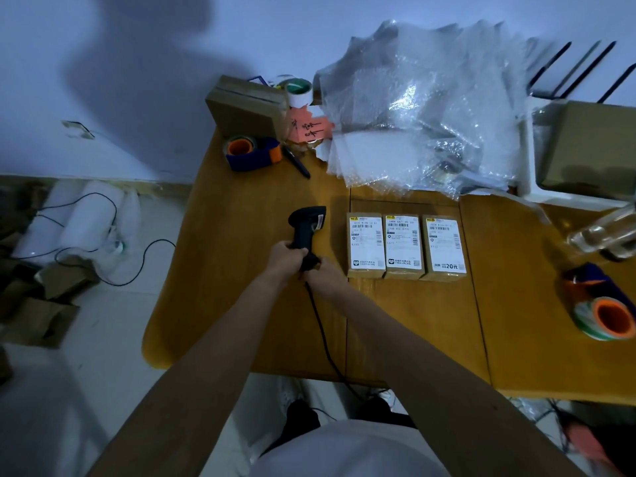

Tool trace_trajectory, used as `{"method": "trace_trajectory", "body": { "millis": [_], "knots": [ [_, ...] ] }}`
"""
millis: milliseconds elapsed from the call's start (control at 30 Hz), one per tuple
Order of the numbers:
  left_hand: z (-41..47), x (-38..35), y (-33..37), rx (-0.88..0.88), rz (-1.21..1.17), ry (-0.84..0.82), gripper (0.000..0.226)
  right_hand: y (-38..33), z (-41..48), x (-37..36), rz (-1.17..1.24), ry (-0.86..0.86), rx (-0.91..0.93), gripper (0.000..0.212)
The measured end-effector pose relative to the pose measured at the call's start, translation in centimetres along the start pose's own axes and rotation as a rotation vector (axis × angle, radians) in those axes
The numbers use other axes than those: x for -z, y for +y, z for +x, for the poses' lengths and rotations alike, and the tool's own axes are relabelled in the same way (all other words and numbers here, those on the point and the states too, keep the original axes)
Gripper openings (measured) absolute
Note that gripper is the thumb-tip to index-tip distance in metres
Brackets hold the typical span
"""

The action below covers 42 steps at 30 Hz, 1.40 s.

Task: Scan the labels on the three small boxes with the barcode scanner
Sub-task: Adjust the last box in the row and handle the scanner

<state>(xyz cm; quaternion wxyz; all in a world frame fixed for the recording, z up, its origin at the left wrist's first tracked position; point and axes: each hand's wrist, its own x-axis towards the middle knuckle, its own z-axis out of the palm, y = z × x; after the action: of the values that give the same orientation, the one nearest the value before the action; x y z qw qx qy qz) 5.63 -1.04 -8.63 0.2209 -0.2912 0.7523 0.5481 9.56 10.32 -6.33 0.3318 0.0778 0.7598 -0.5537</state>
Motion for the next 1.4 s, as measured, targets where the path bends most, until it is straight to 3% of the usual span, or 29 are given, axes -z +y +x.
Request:
{"method": "trace_trajectory", "body": {
  "millis": [167,300,400,567,867,1133,1300,1400],
  "knots": [
    [0.2,0.0,-0.6,0.0,0.129,-0.014,0.032,0.0,0.8,-0.3,-0.055,-0.02,-0.054,0.008],
    [0.3,-0.1,-1.3,-0.001,0.111,-0.048,0.038,0.6,1.3,-0.7,-0.065,-0.058,-0.079,0.014],
    [0.3,-0.3,-1.5,0.008,0.078,-0.079,0.05,1.2,1.4,-0.5,-0.073,-0.035,-0.082,0.004],
    [0.0,-0.7,-1.8,0.021,0.052,-0.098,0.058,1.7,1.5,-0.4,-0.115,-0.039,-0.054,0.026],
    [0.3,-1.3,-2.3,0.017,0.084,-0.092,0.055,1.9,0.9,0.0,-0.117,-0.065,-0.042,0.02],
    [0.3,-1.4,-2.5,-0.004,0.142,-0.085,0.054,1.9,0.2,0.8,-0.086,-0.078,-0.041,0.027],
    [-0.3,-1.7,-1.9,-0.097,0.236,-0.008,0.049,1.6,-1.0,2.4,-0.025,-0.093,-0.064,0.012],
    [-0.9,-1.7,-1.3,-0.149,0.314,0.008,0.048,1.3,-1.4,3.5,-0.011,-0.059,-0.043,0.02]
  ]
}}
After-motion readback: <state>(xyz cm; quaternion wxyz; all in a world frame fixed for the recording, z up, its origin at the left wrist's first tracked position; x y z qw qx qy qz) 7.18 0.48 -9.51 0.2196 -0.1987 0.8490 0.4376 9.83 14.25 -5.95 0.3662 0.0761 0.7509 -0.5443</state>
